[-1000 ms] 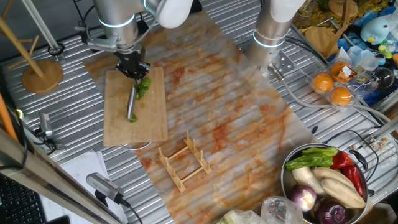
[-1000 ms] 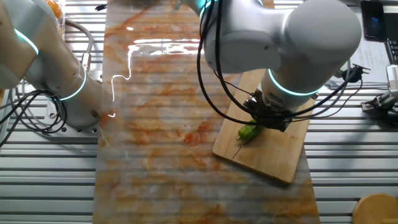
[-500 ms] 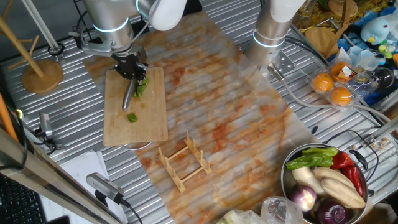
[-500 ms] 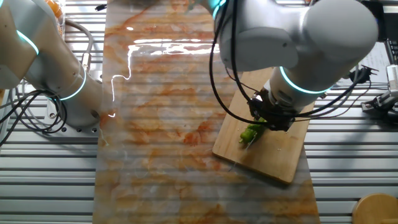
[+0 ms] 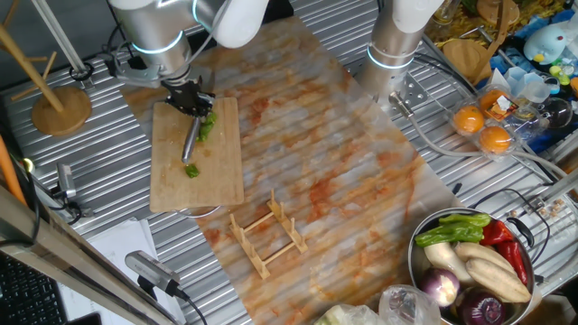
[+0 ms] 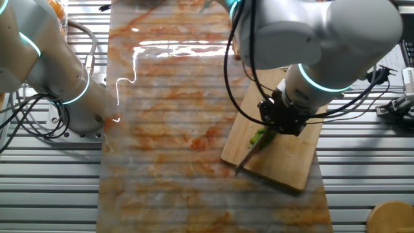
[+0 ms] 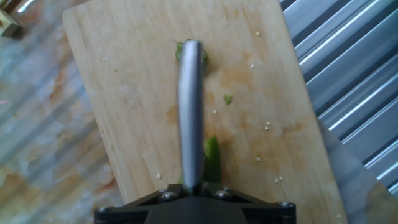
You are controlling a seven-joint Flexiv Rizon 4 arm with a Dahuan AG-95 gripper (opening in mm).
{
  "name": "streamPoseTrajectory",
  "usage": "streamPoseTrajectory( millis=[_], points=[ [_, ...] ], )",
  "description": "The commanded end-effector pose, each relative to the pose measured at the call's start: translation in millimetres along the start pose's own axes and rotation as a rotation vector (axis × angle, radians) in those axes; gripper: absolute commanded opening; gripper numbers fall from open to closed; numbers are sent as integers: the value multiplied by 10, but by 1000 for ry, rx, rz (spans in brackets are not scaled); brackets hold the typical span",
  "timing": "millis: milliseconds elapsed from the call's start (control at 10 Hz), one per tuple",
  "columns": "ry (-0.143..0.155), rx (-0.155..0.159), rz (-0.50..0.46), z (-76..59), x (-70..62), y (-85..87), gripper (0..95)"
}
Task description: Chop the chili peppers
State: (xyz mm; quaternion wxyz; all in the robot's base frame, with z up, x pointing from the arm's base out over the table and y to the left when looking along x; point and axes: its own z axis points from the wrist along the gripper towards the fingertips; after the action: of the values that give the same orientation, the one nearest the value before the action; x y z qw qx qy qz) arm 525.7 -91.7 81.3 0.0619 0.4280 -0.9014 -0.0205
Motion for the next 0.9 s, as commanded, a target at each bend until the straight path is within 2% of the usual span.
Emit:
streamPoseTrajectory(
  millis=[100, 600, 900],
  points=[
    [28, 7, -3, -9, 21, 10, 0],
    [23, 1, 2, -11, 39, 24, 0],
    [25, -5, 0, -68, 41, 60, 0]
  ],
)
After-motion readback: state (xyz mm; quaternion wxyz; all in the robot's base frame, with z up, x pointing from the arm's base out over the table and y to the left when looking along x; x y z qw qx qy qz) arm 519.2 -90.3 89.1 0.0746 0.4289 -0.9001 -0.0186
